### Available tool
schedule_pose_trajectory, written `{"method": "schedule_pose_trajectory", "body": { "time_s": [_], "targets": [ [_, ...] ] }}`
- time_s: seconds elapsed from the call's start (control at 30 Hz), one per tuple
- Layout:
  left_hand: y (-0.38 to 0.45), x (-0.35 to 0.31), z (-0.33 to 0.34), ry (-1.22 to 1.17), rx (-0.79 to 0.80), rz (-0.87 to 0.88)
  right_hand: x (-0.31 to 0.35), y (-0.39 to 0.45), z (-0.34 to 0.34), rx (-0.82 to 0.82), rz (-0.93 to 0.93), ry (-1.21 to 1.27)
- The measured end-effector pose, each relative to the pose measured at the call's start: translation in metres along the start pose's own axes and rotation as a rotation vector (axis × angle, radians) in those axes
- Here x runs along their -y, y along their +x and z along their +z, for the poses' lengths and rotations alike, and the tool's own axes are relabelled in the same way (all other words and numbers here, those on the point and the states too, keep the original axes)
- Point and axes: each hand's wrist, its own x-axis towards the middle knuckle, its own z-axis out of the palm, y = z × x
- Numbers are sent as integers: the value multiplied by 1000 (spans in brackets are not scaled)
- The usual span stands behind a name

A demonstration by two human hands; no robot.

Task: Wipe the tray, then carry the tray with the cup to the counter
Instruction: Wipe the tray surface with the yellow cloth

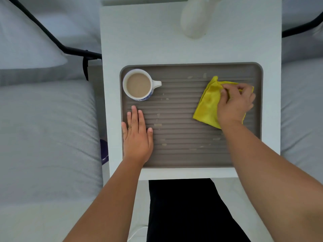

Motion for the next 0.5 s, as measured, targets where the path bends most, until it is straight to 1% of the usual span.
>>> {"method": "schedule_pose_trajectory", "body": {
  "time_s": [0.07,0.1,0.17,0.27,0.33,0.37,0.43,0.5],
  "targets": [
    [1,0,0,-60,4,34,15,2,7,-54,105,20],
    [1,1,0,-89,4,52,26,3,11,-53,91,27],
    [2,4,0,-136,-6,82,50,0,22,33,-29,-4],
    [3,8,0,-188,-23,107,82,-19,42,223,-327,-169],
    [2,8,1,-206,-33,106,90,-34,52,297,-505,-204],
    [2,8,1,-207,-40,103,90,-37,54,311,-562,-198],
    [2,7,2,-183,-57,93,80,-35,50,310,-610,-167],
    [3,6,2,-165,-76,70,61,-27,43,281,-596,-227]
  ]
}}
